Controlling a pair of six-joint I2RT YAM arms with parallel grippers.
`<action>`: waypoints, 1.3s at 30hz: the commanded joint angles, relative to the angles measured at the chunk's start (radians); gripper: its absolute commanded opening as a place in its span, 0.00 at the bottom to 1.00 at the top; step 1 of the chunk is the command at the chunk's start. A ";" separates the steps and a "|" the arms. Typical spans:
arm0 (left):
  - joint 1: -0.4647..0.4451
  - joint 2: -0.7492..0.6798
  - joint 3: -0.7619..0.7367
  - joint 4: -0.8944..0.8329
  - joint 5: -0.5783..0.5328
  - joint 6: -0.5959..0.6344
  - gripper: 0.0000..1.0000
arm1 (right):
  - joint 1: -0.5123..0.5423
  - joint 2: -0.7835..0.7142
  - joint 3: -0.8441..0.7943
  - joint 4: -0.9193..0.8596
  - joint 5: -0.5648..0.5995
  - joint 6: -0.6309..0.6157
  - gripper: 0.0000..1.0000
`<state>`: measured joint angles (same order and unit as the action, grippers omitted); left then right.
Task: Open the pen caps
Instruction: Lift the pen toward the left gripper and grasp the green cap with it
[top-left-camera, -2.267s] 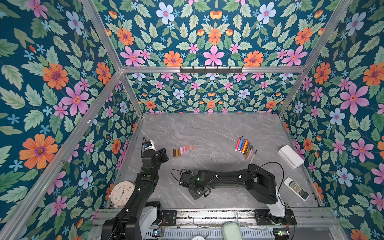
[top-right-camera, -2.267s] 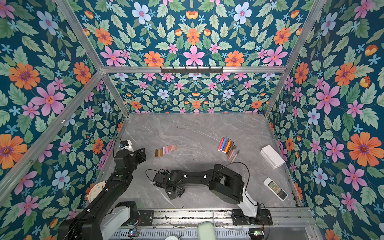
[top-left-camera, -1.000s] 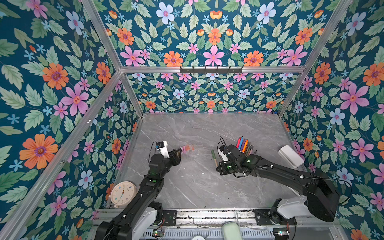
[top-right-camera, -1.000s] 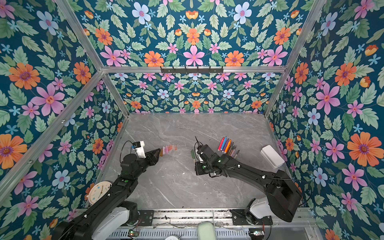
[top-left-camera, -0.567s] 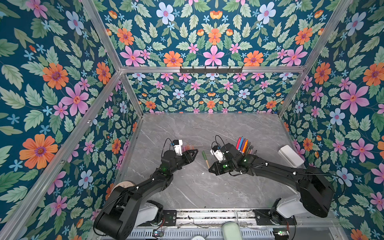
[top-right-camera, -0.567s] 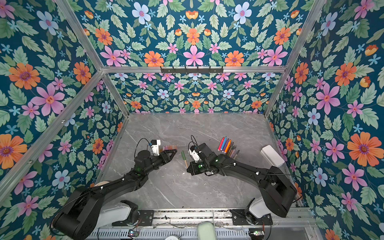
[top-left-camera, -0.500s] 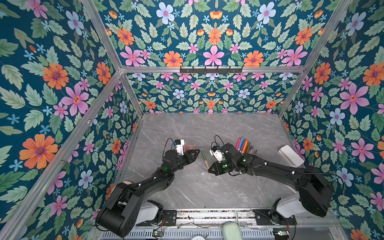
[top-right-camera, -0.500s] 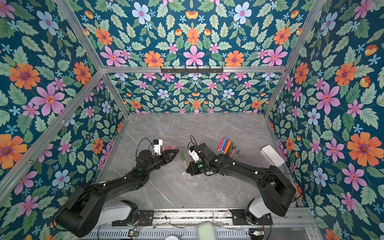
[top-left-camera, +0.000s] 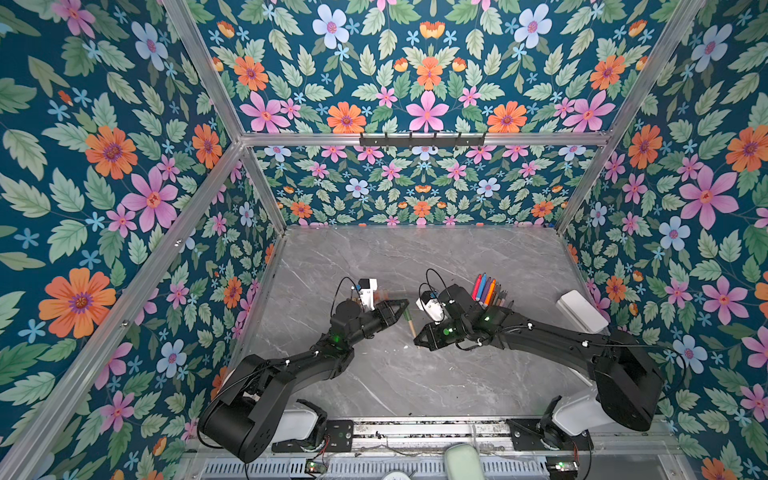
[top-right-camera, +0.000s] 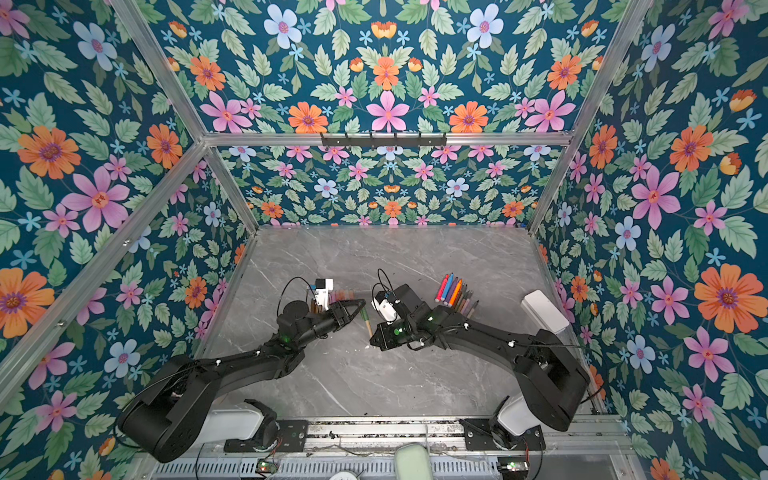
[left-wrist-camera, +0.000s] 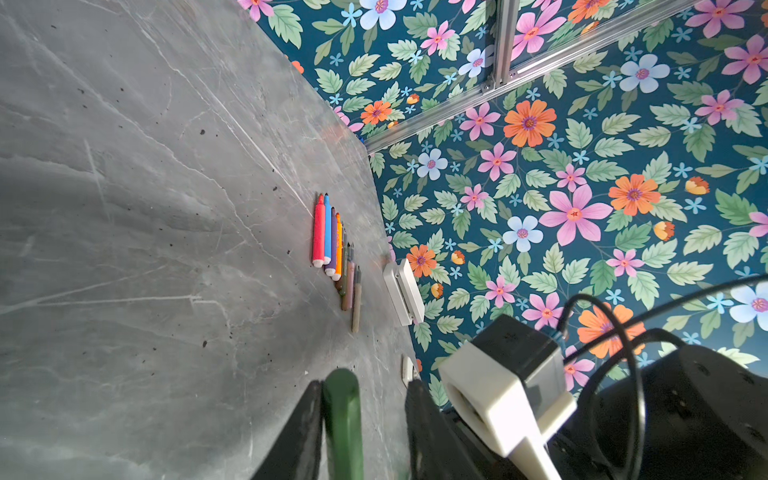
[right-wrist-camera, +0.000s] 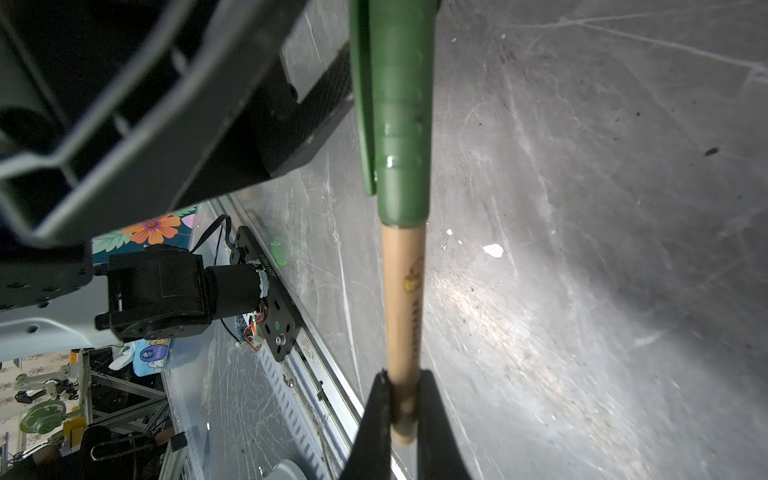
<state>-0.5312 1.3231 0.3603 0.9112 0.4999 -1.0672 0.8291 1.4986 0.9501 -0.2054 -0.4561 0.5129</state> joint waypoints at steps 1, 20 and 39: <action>-0.007 0.006 0.000 0.026 0.013 0.003 0.36 | 0.002 -0.001 0.013 -0.016 0.006 -0.022 0.00; -0.011 -0.014 -0.001 0.018 0.012 0.007 0.05 | 0.001 -0.014 0.029 -0.057 0.056 -0.038 0.04; -0.013 -0.026 -0.003 0.020 0.007 -0.011 0.04 | 0.001 0.022 0.051 -0.021 0.048 -0.016 0.08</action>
<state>-0.5434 1.2984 0.3595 0.8974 0.4938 -1.0763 0.8322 1.5173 0.9955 -0.2344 -0.4377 0.4870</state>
